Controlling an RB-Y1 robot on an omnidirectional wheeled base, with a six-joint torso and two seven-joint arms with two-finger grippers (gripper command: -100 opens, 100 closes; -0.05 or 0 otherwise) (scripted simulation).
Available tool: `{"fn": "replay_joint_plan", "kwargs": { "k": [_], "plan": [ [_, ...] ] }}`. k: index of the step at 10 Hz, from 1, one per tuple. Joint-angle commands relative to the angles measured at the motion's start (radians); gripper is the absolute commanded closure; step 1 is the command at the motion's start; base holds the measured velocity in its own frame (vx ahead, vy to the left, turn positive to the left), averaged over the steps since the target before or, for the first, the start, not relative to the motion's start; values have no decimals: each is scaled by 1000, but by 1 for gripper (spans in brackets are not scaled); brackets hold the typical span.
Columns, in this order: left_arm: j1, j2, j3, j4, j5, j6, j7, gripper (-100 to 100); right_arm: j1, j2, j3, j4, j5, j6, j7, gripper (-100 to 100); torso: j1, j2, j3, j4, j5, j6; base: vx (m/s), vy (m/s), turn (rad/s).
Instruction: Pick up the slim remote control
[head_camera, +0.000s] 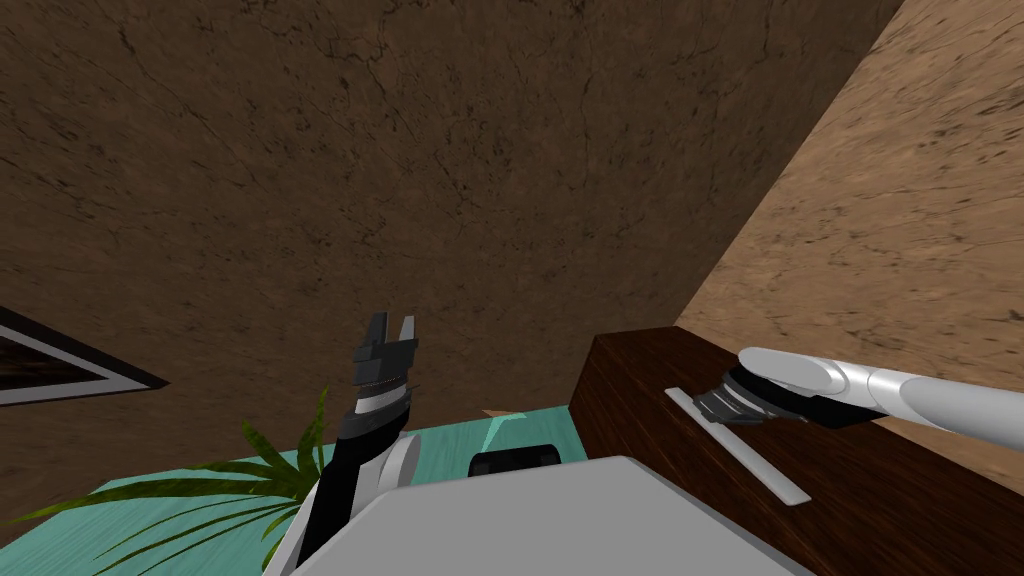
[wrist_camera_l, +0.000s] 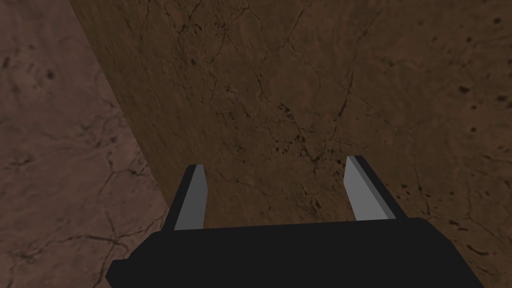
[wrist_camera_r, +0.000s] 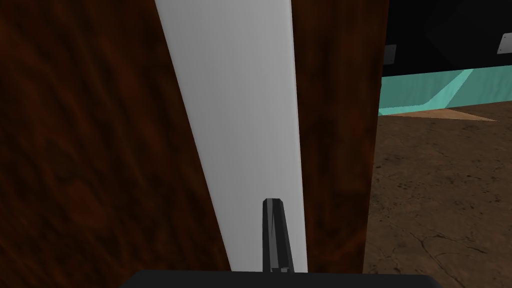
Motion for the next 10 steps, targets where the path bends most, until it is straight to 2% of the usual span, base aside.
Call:
{"fn": "replay_joint_plan", "kwargs": {
  "k": [1,3,4,5,10],
  "plan": [
    [0,0,0,0,0,0,0,0,0,0,0,0,0,0,0,100,0,0,0,0,0,0,0,0,0],
    [0,0,0,0,0,0,0,0,0,0,0,0,0,0,0,100,0,0,0,0,0,0,0,0,0],
    [0,0,0,0,0,0,0,0,0,0,0,0,0,0,0,0,0,0,0,0,0,0,0,0,0],
    [0,0,0,0,0,0,0,0,-32,-20,-25,15,2,-15,2,-100,0,0,0,0,0,0,69,19,-23],
    [0,0,0,0,0,0,0,0,-106,-23,-66,51,8,-63,5,-100,4,-14,-8,-3,1,-1,175,42,-26]
  ]
}}
